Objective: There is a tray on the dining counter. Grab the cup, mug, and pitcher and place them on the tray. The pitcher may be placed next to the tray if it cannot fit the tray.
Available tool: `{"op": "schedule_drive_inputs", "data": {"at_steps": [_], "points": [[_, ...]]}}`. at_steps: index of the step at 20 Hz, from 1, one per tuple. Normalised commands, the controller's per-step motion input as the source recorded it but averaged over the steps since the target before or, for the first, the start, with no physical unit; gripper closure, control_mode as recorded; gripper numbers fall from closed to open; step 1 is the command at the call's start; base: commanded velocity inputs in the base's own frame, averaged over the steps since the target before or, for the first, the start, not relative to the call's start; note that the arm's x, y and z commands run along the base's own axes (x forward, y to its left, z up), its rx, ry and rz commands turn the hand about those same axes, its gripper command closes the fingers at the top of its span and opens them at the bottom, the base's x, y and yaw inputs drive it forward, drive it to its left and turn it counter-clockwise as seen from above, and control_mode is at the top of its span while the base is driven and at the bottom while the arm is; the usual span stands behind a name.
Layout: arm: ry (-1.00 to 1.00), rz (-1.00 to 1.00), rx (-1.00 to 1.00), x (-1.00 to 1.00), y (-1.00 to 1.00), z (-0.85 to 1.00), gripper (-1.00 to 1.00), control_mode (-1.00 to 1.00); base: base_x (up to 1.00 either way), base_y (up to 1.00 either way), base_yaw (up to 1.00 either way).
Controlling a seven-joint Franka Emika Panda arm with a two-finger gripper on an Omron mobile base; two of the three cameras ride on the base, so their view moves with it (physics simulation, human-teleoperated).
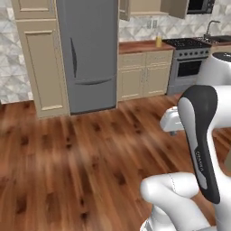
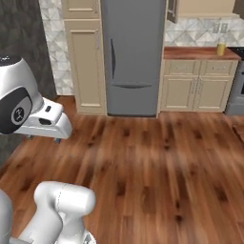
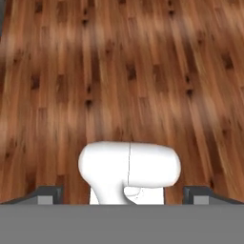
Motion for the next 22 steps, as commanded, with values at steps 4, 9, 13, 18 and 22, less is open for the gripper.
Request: {"op": "schedule_drive_inputs", "data": {"at_steps": [4,9,13,18,22], "points": [[0.0,0.0,0.0,0.0,0.0,0.0,-1.0,1.0,1.0,0.31,-0.06],[0.0,0.0,0.0,0.0,0.0,0.0,-1.0,1.0,1.0,0.0,-0.01],[0.0,0.0,0.0,0.0,0.0,0.0,-1.0,1.0,1.0,0.0,0.0],[0.0,0.0,0.0,0.0,0.0,0.0,-1.0,1.0,1.0,-0.06,0.0],[0.0,0.0,0.0,0.0,0.0,0.0,-1.0,1.0,1.0,-0.27,0.0]]}}
